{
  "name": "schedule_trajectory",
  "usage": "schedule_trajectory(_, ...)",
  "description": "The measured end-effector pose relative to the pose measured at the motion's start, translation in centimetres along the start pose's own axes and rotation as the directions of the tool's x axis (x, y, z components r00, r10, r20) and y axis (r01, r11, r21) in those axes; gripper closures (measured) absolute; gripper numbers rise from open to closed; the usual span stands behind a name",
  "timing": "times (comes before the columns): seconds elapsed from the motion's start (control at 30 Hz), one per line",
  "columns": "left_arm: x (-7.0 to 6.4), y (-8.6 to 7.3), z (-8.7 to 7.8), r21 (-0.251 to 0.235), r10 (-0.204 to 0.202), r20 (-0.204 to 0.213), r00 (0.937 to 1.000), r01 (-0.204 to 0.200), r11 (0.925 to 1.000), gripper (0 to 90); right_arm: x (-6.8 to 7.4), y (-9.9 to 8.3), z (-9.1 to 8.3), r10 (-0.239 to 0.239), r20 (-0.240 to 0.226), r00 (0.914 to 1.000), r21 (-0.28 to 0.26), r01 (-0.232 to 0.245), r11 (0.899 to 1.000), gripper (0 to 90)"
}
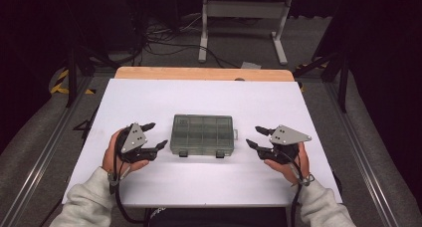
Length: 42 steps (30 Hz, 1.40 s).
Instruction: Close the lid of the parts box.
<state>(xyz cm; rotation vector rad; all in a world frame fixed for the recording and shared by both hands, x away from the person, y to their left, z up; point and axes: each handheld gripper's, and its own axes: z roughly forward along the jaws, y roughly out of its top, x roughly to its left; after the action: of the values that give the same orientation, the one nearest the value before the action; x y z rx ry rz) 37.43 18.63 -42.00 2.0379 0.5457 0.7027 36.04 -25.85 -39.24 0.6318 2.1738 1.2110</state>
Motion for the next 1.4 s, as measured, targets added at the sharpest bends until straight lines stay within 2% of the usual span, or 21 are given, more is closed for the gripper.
schedule_trajectory(0.23,0.1,-1.0,-0.5,0.017,-0.001,-0.024,0.9997,0.002,0.9999,18.7,-0.6,-0.9,-0.8,0.010,0.043,0.9990,0.016,-0.011,1.000,37.0)
schedule_trajectory(0.37,0.3,-1.4,-0.8,0.017,-0.016,-0.028,0.9995,0.016,0.9997,14.2,-0.6,-1.5,-1.0,0.000,0.063,0.9980,0.034,-0.002,0.999,32.9)
schedule_trajectory(0.6,0.4,-2.5,-1.5,0.016,-0.048,-0.037,0.9982,0.049,0.9987,9.9,-0.6,-2.7,-1.4,0.008,0.118,0.9930,0.060,-0.015,0.998,21.9)
schedule_trajectory(0.73,0.6,-3.1,-2.3,-0.019,-0.093,-0.036,0.9951,0.092,0.9956,7.6,-0.7,-3.2,-1.8,0.027,0.130,0.9912,0.037,-0.032,0.999,16.9)
schedule_trajectory(0.9,0.6,-3.7,-2.9,-0.031,-0.109,-0.028,0.9936,0.109,0.9936,5.3,-0.9,-4.0,-2.5,0.052,0.157,0.9863,0.001,-0.052,0.999,14.3)
schedule_trajectory(1.0,0.5,-4.1,-3.2,-0.043,-0.118,-0.021,0.9928,0.117,0.9922,4.7,-0.9,-4.6,-3.0,0.065,0.158,0.9854,-0.023,-0.062,0.998,13.9)
schedule_trajectory(1.2,0.6,-4.7,-3.9,-0.075,-0.143,-0.014,0.9896,0.141,0.9871,4.0,-0.9,-5.5,-3.8,0.079,0.168,0.9826,-0.040,-0.073,0.997,13.2)
schedule_trajectory(1.4,0.6,-5.4,-4.2,-0.062,-0.158,-0.012,0.9874,0.157,0.9857,3.4,-1.1,-6.5,-4.5,0.095,0.196,0.9760,-0.047,-0.088,0.995,11.8)
